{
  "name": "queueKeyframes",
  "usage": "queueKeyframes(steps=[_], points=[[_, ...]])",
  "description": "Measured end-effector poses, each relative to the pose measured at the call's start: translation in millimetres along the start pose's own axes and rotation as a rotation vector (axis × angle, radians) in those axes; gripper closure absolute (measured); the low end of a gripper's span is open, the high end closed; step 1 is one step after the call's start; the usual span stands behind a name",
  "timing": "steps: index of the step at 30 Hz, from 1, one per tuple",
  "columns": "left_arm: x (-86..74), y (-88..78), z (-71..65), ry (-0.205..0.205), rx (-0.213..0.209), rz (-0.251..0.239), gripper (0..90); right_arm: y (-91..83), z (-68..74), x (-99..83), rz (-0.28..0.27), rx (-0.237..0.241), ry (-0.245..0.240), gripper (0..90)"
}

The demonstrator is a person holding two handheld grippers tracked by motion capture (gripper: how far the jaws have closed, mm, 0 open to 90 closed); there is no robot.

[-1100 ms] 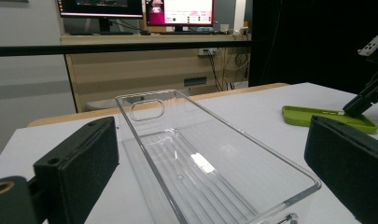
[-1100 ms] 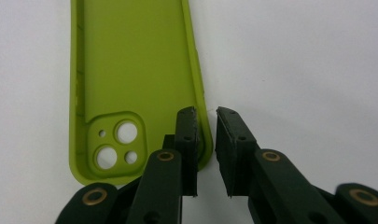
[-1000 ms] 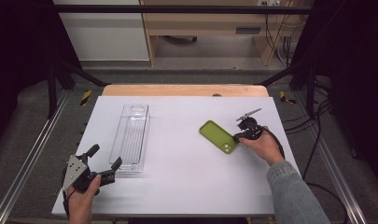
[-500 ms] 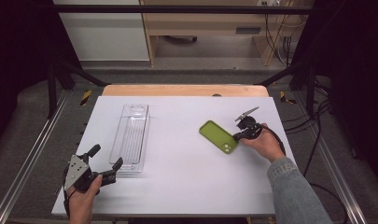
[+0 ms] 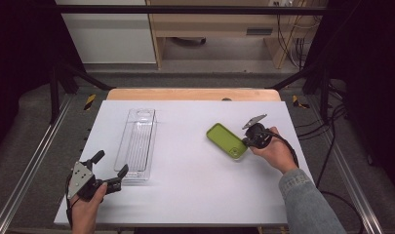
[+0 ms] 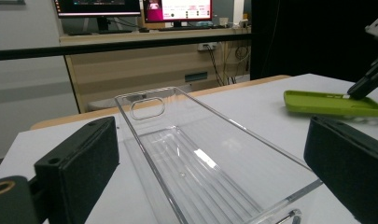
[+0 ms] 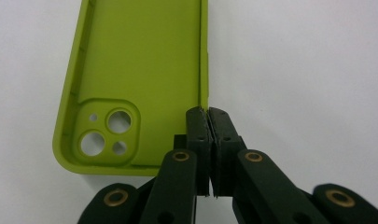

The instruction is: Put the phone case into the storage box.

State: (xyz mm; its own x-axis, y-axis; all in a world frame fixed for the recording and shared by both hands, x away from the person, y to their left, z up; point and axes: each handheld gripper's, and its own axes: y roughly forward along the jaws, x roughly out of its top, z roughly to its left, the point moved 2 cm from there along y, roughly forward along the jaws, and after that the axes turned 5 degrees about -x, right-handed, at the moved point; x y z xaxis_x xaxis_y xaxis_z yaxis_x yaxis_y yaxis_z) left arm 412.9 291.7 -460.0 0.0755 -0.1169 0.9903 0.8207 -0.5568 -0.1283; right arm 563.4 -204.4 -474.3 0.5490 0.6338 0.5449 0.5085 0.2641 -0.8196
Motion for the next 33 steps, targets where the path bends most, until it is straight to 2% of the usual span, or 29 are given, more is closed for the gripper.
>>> queueKeyframes(steps=[3, 9, 11, 12, 13, 15, 19, 23, 27, 33], points=[[4.7, -4.1, -5.2, 0.053, 0.014, 0.012, 2.8, -11.7, 6.1, 3.5, -0.008, -0.020, -0.036, 88.7], [13.5, -0.8, -17.3, 0.134, -0.008, 0.066, 2.8, -42.7, 14.6, 7.6, -0.029, -0.048, -0.098, 88.6], [18.7, 2.9, -23.1, 0.175, -0.027, 0.088, 2.4, -51.5, 16.6, 8.4, -0.028, -0.058, -0.119, 88.7], [22.2, 5.6, -25.3, 0.209, -0.033, 0.089, 2.2, -55.2, 17.5, 8.9, -0.024, -0.061, -0.137, 88.7], [24.9, 7.4, -29.1, 0.207, -0.052, 0.100, 2.2, -58.3, 18.5, 9.3, -0.021, -0.065, -0.156, 88.7], [32.9, 10.9, -35.3, 0.205, -0.080, 0.088, 2.1, -63.8, 21.1, 11.0, -0.014, -0.071, -0.191, 88.7], [48.7, 17.8, -45.7, 0.228, -0.118, 0.078, 2.2, -74.4, 26.6, 17.4, -0.010, -0.076, -0.233, 88.7], [63.9, 25.1, -55.0, 0.297, -0.136, 0.100, 2.4, -82.4, 34.5, 24.6, -0.004, -0.075, -0.280, 88.7], [74.2, 30.6, -62.7, 0.334, -0.163, 0.115, 2.5, -87.7, 43.7, 32.0, 0.008, -0.070, -0.320, 88.7], [78.6, 41.3, -75.3, 0.426, -0.201, 0.157, 2.8, -93.9, 51.7, 43.6, 0.014, -0.074, -0.372, 88.7]])
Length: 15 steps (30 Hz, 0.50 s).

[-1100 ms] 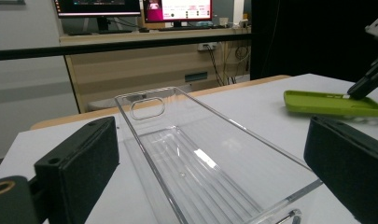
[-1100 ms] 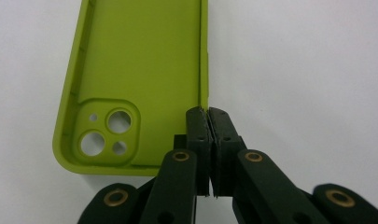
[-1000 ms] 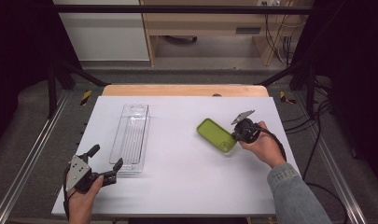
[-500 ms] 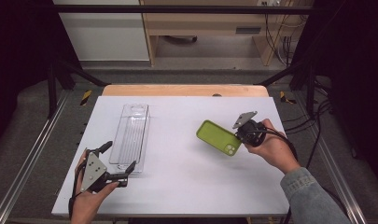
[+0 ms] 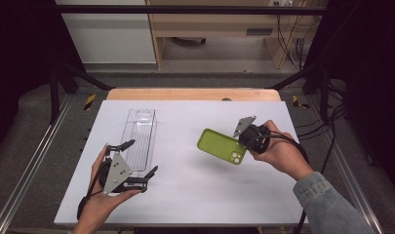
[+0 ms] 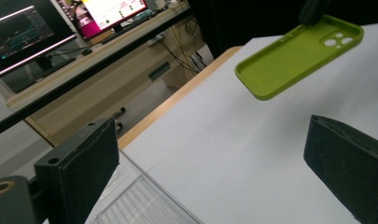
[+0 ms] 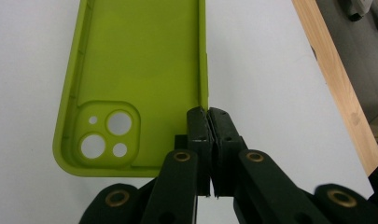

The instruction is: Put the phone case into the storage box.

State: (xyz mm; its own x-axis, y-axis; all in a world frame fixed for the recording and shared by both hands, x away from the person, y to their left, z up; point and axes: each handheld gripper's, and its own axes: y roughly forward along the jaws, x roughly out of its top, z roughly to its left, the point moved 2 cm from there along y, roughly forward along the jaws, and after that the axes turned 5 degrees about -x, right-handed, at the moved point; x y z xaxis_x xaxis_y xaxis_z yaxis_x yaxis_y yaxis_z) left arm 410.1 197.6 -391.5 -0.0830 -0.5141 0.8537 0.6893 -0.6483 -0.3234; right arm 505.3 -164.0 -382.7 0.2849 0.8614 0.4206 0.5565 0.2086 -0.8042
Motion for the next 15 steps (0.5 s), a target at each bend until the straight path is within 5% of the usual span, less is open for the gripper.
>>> queueKeyframes(steps=[15], points=[[24.9, 32.7, -21.1, 0.147, -0.089, 0.041, 3.6, -9.0, 5.9, 25.7, 0.000, 0.019, -0.059, 88.6]])
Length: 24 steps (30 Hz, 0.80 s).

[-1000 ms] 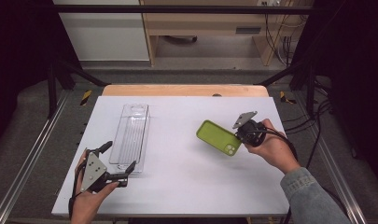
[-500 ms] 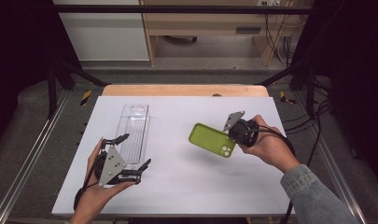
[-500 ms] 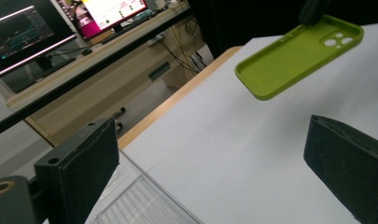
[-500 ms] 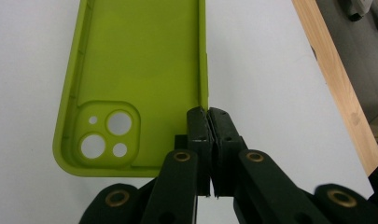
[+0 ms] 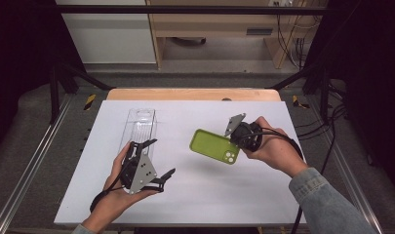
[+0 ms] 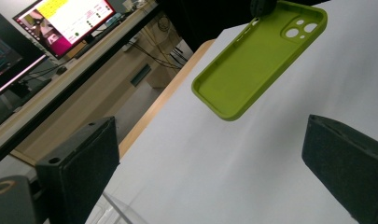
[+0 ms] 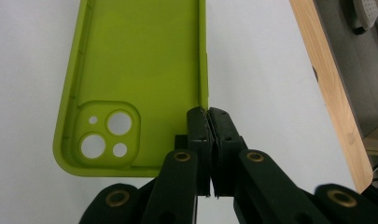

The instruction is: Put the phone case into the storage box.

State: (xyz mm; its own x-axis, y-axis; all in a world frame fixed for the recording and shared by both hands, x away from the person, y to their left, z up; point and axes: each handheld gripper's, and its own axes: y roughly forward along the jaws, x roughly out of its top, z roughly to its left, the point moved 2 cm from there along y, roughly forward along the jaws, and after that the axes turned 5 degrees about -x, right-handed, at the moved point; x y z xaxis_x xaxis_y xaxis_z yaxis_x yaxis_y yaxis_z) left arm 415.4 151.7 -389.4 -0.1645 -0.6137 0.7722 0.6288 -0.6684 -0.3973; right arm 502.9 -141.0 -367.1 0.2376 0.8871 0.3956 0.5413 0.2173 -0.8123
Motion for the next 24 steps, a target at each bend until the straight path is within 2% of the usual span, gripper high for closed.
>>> queueKeyframes(steps=[3, 9, 24], points=[[4.5, 4.0, -2.7, 0.009, -0.015, -0.004, 4.3, -1.6, 0.5, 4.0, -0.001, 0.002, -0.013, 88.6], [11.2, 10.6, -10.2, 0.055, -0.038, 0.010, 4.9, -4.5, 2.0, 10.9, -0.002, 0.003, -0.028, 88.6], [16.4, 19.4, -17.0, 0.082, -0.061, 0.019, 5.4, -6.6, 7.4, 21.6, -0.010, 0.003, -0.061, 88.6]])
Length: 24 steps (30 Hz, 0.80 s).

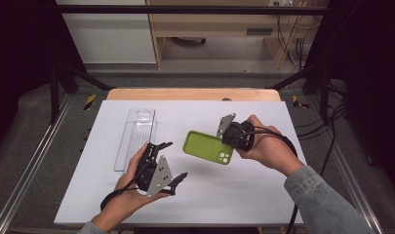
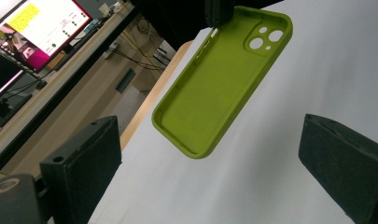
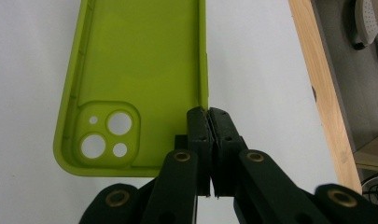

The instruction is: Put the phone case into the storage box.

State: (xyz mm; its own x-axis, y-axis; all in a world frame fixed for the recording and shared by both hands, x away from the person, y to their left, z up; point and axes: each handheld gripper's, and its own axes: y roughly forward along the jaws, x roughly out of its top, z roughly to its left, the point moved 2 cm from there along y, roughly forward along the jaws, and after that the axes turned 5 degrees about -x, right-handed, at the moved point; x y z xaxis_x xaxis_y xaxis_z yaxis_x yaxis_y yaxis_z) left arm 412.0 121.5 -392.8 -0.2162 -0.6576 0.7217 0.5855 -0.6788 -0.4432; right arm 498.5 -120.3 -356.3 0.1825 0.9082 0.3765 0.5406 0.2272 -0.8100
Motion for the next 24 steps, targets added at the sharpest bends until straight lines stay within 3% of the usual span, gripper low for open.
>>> queueKeyframes(steps=[10, 18, 24], points=[[5.7, 5.2, -5.1, 0.017, -0.016, 0.000, 6.5, 0.3, 2.9, -0.5, -0.004, -0.007, 0.003, 88.6], [9.6, 10.3, -12.4, 0.046, -0.038, 0.004, 14.8, -0.9, 9.6, 4.3, -0.024, -0.054, -0.007, 88.6], [14.0, 18.6, -16.0, 0.091, -0.045, 0.021, 22.4, -3.4, 13.5, 10.3, -0.047, -0.092, -0.003, 88.6]])
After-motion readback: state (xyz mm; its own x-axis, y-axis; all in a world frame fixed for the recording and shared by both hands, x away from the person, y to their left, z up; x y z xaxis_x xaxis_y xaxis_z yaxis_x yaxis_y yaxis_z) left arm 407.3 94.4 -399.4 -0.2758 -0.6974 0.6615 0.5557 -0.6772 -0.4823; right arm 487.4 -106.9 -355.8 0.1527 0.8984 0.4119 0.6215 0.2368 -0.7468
